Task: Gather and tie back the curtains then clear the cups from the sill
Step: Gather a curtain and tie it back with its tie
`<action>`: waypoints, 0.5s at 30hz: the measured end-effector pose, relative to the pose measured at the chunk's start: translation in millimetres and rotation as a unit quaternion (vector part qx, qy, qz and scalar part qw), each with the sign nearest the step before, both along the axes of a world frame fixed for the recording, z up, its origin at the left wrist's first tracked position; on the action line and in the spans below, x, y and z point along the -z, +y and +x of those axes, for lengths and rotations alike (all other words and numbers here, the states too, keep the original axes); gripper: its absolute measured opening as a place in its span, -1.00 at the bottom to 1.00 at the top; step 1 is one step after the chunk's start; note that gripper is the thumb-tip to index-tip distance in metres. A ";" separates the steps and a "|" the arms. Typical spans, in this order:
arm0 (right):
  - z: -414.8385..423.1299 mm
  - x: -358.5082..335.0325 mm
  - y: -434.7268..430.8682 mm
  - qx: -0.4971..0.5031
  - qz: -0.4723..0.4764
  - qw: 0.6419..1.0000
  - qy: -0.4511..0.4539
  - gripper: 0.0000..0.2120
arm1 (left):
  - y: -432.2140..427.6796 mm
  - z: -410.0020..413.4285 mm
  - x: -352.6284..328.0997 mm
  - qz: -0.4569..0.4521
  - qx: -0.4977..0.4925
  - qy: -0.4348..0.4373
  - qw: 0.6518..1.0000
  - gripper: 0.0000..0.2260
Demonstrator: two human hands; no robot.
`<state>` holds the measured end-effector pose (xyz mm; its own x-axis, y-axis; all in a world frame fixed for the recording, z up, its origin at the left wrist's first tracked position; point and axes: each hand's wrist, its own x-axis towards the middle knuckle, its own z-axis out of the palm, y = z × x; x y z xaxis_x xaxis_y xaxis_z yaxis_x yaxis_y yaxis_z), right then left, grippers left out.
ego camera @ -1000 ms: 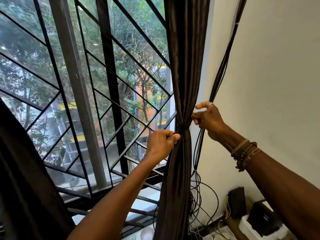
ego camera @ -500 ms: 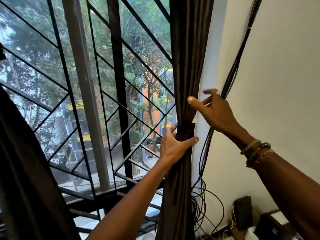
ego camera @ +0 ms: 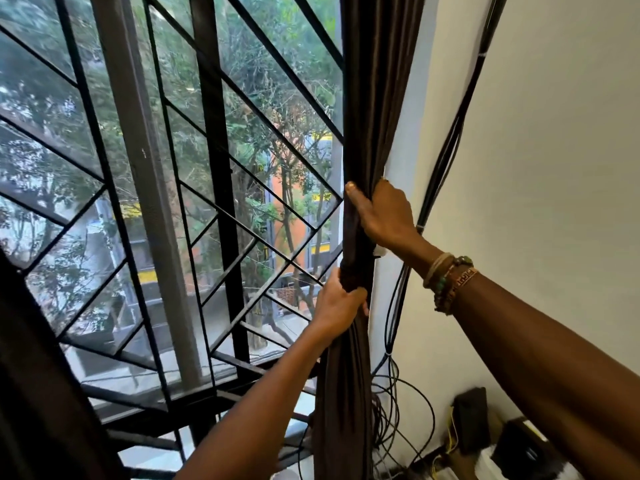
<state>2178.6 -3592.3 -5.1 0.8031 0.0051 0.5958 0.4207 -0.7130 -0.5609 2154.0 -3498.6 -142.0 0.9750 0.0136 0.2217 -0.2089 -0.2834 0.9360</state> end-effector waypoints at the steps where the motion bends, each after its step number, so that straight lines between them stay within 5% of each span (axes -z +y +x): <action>1: -2.4 -1.6 2.4 -0.045 -0.001 0.999 0.003 -0.49 | 1.0 -0.3 1.6 0.003 0.001 0.002 1.000 -0.71; 4: -14.1 -6.1 2.9 -0.240 0.095 0.965 0.054 -0.71 | 8.8 2.2 -1.8 -0.032 0.041 0.013 0.999 -0.86; 6: -20.1 7.6 -5.9 -0.309 0.160 0.932 0.105 -0.66 | 18.6 1.4 -13.8 -0.106 0.092 0.009 0.990 -0.67; 9: -20.9 63.2 -19.2 -0.283 0.269 0.903 0.182 -0.39 | 31.0 -2.2 -42.7 -0.181 0.109 -0.036 0.977 -0.50; 12: -30.2 110.0 -23.5 -0.244 0.318 0.907 0.134 -0.56 | 25.3 1.1 -57.4 -0.105 0.103 -0.050 0.988 -0.61; 15: -36.7 119.9 -24.3 -0.233 0.323 0.916 0.051 -0.78 | 15.8 4.9 -47.0 -0.155 0.116 -0.016 0.981 -0.67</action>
<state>2141.9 -3616.7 -125.0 0.8551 0.0333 0.5175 0.5169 0.0249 -0.8557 2158.9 -3482.8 -95.0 0.9524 -0.1366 0.2727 -0.2650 0.0717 0.9616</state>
